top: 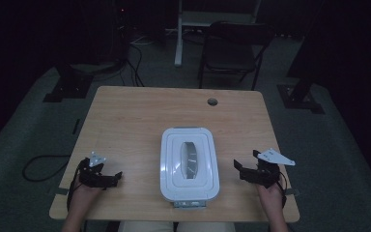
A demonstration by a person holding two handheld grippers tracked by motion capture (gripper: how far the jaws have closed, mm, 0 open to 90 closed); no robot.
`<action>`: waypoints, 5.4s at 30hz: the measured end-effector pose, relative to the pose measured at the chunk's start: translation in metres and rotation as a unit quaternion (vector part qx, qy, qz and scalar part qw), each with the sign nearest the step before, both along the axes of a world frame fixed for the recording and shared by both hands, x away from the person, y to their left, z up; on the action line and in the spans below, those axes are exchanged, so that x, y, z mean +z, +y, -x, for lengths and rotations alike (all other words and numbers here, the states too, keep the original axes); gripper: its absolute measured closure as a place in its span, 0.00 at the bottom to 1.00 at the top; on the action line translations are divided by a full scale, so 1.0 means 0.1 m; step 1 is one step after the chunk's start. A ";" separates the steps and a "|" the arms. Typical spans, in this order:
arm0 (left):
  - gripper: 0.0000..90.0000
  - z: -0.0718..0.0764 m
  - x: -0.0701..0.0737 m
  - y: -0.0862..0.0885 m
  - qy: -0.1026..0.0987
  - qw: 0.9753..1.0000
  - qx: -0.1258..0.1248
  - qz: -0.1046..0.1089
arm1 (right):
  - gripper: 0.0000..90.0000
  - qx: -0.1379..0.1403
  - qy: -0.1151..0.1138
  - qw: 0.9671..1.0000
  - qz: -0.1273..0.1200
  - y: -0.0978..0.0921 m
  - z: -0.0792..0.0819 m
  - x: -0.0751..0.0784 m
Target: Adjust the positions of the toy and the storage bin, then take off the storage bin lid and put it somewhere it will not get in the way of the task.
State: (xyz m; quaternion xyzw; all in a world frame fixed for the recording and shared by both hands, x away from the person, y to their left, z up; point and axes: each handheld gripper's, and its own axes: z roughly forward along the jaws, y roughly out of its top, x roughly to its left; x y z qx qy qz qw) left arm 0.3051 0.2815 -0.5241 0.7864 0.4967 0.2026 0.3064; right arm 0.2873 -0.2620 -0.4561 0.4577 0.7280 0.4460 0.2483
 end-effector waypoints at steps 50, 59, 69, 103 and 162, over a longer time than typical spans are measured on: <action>0.01 0.01 0.00 -0.03 0.001 1.000 -0.003 -0.002 | 0.15 0.032 0.104 0.991 0.081 0.55 -0.42 -0.71; 0.01 -0.02 0.06 -0.11 0.023 0.999 -0.031 0.005 | 0.15 0.033 0.103 0.991 0.081 0.55 -0.42 -0.71; 0.01 0.05 0.30 -0.27 0.026 0.997 -0.071 0.024 | 0.15 0.033 0.103 0.991 0.082 0.55 -0.42 -0.71; 0.01 0.27 1.39 -1.05 -0.061 0.953 -0.270 0.123 | 0.15 0.033 0.103 0.991 0.082 0.55 -0.42 -0.71; 0.30 0.01 1.28 -2.33 -0.016 0.936 -0.348 0.060 | 0.15 0.034 0.103 0.991 0.082 0.55 -0.42 -0.71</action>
